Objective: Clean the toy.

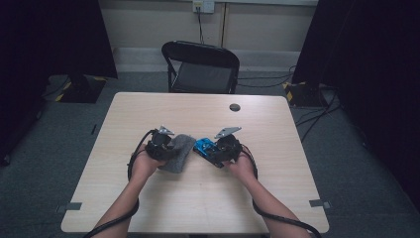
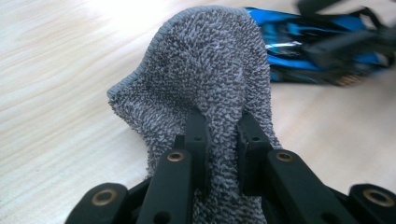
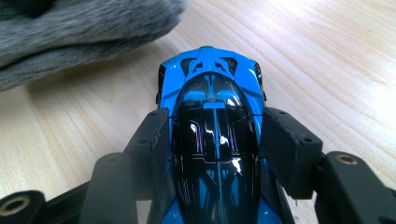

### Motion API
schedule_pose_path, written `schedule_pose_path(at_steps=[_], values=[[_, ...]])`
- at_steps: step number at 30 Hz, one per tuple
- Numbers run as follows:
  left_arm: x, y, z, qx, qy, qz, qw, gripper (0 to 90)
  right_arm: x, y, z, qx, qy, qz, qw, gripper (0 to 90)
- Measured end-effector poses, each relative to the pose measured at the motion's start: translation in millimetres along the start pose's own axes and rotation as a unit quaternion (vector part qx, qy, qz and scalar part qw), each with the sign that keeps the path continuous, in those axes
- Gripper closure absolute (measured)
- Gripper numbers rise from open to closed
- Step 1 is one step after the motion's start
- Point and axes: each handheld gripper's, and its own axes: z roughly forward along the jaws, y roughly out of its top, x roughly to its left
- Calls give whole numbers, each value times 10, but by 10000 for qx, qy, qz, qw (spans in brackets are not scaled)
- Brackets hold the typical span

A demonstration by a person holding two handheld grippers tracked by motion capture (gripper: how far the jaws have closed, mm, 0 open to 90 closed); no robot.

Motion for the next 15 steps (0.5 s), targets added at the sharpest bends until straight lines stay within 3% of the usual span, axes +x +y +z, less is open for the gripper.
schedule_pose_path(at_steps=[7,15], values=[[42,58,172,37,274,-290,9992,779,-1,-5,-1,-11,5,14,10000,433],[-126,84,330,256,157,-160,9994,778,2,-6,-5,2,2,0,10000,433]])
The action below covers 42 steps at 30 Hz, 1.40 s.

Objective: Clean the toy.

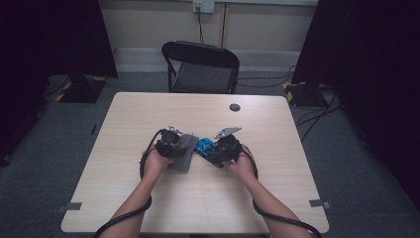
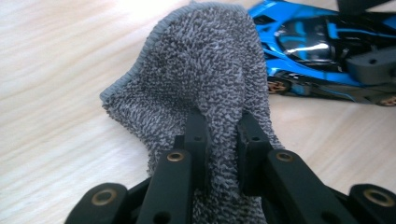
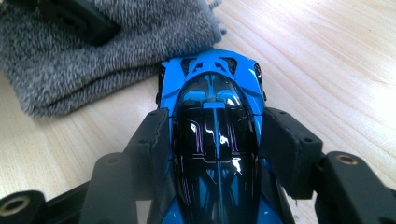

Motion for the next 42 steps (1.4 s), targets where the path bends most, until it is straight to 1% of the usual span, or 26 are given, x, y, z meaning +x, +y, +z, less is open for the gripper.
schedule_pose_path(at_steps=[1,4,5,6,13,15,18,24,25,30,33,35,36,38,40,42], values=[[-12,-3,6,23,-15,41,10000,779,-1,-1,0,-4,3,-3,10000,433],[-53,-14,12,52,-45,62,10000,779,-1,-2,-1,-4,1,-11,10000,433],[-62,-16,8,74,-45,101,9999,779,-1,-1,-1,-1,3,-9,10000,433],[-74,-21,11,52,-83,85,9999,779,0,0,-1,4,0,-9,10000,433],[-171,-53,5,110,-198,163,9996,780,3,1,-1,11,-9,-13,10000,433],[-204,-58,4,125,-245,221,9994,780,2,1,-2,10,-8,-17,10000,433],[-266,-70,6,104,-310,256,9991,781,3,1,-2,11,-12,-16,10000,433],[-368,-93,5,106,-441,384,9982,781,4,3,-3,22,-12,-14,10000,433],[-381,-93,5,122,-456,438,9979,781,5,5,-2,25,-14,-16,10000,433],[-463,-107,8,107,-559,511,9971,781,4,2,-1,8,-20,-27,10000,433],[-512,-116,8,111,-592,582,9965,781,5,4,-2,22,-14,-14,10000,432],[-541,-122,7,111,-624,594,9962,781,3,2,-1,11,-13,-11,10000,433],[-558,-124,5,126,-655,630,9958,781,3,2,-1,10,-11,-8,10000,433],[-599,-126,3,126,-642,693,9955,780,4,4,-2,19,-10,-9,10000,433],[-633,-126,0,143,-701,747,9946,781,3,3,-1,15,-8,-11,10000,433],[-667,-130,0,142,-704,775,9944,781,3,4,-2,19,-8,-11,10000,433]])
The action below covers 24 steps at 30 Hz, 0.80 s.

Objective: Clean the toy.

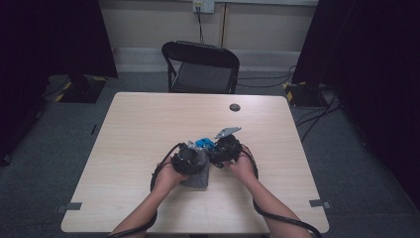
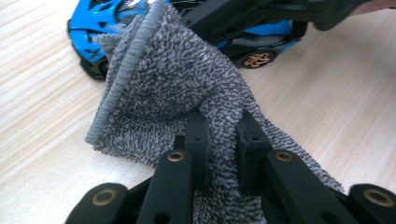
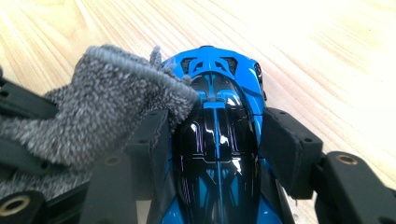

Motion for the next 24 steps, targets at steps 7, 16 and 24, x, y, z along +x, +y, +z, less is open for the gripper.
schedule_pose_path(at_steps=[7,16,24], values=[[-109,-18,10,-16,-109,49,9999,781,1,0,-1,5,-3,-7,10000,433],[-217,-23,16,66,-270,217,9994,781,6,2,-1,13,-8,4,10000,433],[-317,-16,25,114,-461,336,9983,781,8,2,-1,12,-20,11,10000,433]])
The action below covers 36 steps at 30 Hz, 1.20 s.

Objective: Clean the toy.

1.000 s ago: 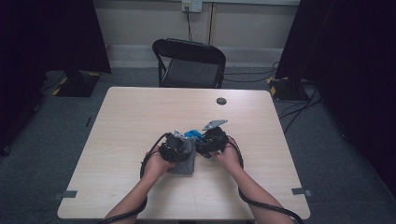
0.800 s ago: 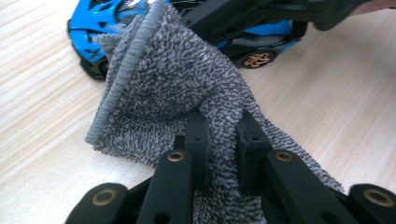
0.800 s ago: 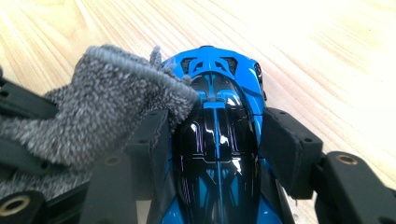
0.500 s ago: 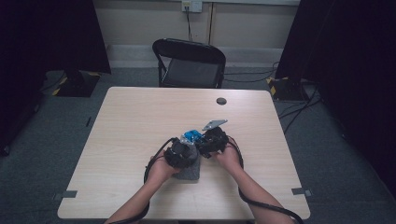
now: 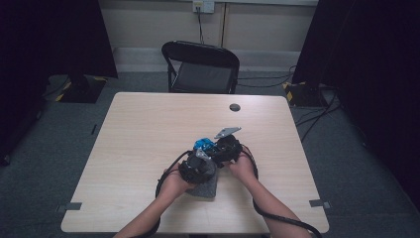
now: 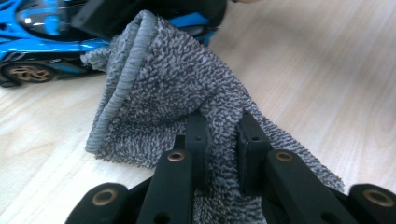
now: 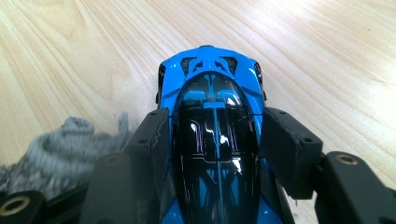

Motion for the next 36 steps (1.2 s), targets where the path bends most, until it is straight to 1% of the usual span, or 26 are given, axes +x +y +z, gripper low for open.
schedule_pose_path(at_steps=[1,3,5,6,7,12,15,16,19,21,23,24,25,27,28,30,31,32,34,36], values=[[-15,0,6,-10,-37,-11,10000,780,0,-1,0,-3,0,0,10000,433],[-50,8,13,16,-69,65,10000,780,-1,1,0,7,1,-7,10000,433],[-85,18,23,-1,-121,82,9999,780,-1,0,0,4,0,-7,10000,433],[-99,24,24,4,-104,108,9999,780,-1,0,0,1,-1,-7,10000,433],[-112,26,27,-6,-132,97,9999,779,-1,0,0,0,-1,-7,10000,433],[-155,31,21,64,-236,231,9994,778,-3,0,1,-3,5,-7,10000,433],[-181,32,5,44,-277,248,9993,779,-4,-1,2,-9,7,-4,10000,433],[-182,32,-2,44,-317,267,9991,779,-3,0,2,-5,7,-4,10000,433],[-190,21,-29,79,-315,321,9990,778,-5,0,1,-6,10,-1,10000,433],[-197,7,-50,47,-351,305,9989,779,-5,-2,1,-12,8,3,10000,433],[-194,-4,-80,66,-361,331,9988,779,-6,-3,1,-12,7,4,10000,433],[-196,-10,-95,33,-389,293,9988,778,-6,-2,1,-11,6,3,10000,433],[-200,-14,-109,27,-401,300,9987,779,-6,-1,1,-9,7,4,10000,433],[-201,-21,-139,73,-420,413,9982,778,-6,-2,2,-13,6,5,10000,433],[-210,-27,-145,28,-421,380,9984,779,-6,-2,2,-13,6,6,10000,433],[-212,-33,-172,-11,-399,384,9985,778,-5,-2,1,-9,4,5,10000,433],[-200,-35,-192,2,-389,421,9984,778,-4,-2,0,-10,5,10,10000,433],[-194,-42,-210,-49,-378,376,9986,778,-3,-3,1,-15,2,14,10000,433],[-156,-59,-263,-49,-379,379,9986,778,-3,-4,0,-19,0,13,10000,433],[-111,-88,-318,-109,-321,288,9990,778,-3,-4,0,-17,0,13,10000,433]])
